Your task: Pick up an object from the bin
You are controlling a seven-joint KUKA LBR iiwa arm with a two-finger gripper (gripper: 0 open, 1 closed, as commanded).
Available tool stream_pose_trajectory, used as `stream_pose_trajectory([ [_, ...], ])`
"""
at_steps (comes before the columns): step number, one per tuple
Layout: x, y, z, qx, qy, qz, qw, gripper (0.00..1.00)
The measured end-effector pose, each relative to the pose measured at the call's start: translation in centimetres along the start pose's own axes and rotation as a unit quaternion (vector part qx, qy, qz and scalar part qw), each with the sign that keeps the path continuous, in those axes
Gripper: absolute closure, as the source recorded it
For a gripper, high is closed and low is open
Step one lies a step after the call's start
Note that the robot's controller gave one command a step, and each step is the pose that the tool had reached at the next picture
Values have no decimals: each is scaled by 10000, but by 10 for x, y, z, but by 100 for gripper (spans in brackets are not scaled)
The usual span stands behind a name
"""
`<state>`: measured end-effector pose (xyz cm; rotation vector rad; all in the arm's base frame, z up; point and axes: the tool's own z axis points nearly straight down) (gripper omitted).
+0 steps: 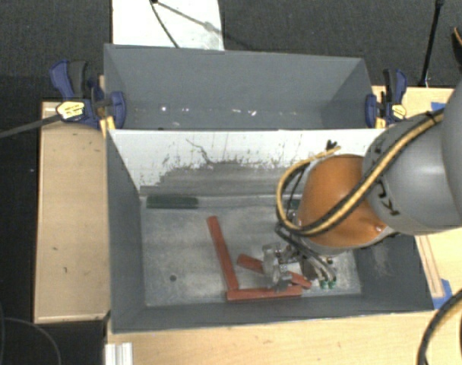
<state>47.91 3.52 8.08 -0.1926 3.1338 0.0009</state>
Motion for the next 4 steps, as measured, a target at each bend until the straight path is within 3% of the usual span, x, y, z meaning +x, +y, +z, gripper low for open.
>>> stream_pose_trajectory([
  [1,-2,0,-1,1,-26,-2,10000,0],
  [2,-47,-23,11,7,-19,-123,9999,0],
  [3,-45,-22,11,3,-1,-128,9999,100],
  [4,-28,3,-135,4,-39,-531,9986,100],
])
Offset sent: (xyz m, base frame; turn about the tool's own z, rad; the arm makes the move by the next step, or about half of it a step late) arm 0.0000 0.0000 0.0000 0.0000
